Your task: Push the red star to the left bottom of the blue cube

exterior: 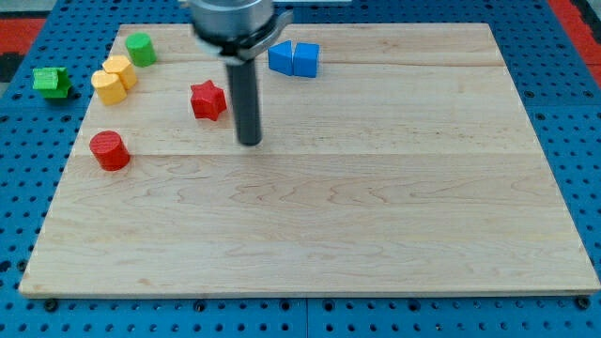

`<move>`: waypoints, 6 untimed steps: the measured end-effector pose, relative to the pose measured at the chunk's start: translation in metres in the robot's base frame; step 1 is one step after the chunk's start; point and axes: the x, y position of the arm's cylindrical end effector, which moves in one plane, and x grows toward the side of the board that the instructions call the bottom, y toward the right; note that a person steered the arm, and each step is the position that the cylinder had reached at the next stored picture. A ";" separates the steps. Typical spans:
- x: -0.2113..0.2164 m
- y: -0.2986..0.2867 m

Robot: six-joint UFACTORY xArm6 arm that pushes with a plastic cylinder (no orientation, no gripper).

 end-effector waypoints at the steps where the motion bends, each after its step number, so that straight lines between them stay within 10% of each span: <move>1: -0.032 -0.052; 2: -0.093 -0.030; 4: -0.079 -0.091; 6: -0.140 0.042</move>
